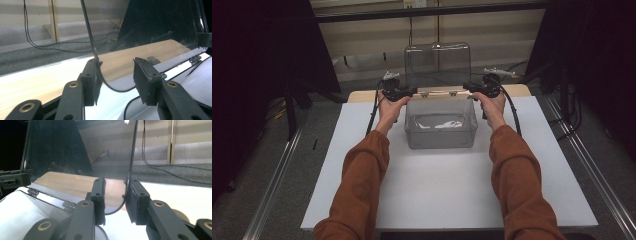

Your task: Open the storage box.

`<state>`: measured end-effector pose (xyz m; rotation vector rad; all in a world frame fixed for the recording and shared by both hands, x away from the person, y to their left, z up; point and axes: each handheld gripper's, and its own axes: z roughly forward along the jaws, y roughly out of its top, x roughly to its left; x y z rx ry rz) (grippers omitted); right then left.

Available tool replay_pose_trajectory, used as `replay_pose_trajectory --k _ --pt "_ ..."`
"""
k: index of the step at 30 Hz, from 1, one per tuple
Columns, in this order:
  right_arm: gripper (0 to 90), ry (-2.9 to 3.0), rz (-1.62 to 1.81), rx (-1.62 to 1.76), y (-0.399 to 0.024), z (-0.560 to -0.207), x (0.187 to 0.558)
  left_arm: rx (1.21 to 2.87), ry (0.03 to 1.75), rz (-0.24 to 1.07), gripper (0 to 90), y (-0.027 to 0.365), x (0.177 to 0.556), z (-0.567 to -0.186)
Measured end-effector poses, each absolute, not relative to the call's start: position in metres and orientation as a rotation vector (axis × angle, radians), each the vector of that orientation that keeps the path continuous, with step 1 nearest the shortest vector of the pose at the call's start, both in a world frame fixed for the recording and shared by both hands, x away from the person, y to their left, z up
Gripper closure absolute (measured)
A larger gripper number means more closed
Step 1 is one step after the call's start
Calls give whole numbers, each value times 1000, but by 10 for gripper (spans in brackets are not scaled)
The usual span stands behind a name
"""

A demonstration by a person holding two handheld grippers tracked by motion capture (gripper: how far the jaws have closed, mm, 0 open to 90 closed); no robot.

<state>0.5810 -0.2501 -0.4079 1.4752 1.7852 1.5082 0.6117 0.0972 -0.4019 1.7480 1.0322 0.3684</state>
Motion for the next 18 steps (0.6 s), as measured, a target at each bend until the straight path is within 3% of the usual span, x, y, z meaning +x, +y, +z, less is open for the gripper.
replay_pose_trajectory --k 18 --pt "649 1798 1512 1536 -251 -411 584 1732 1065 318 526 99 614 -405"
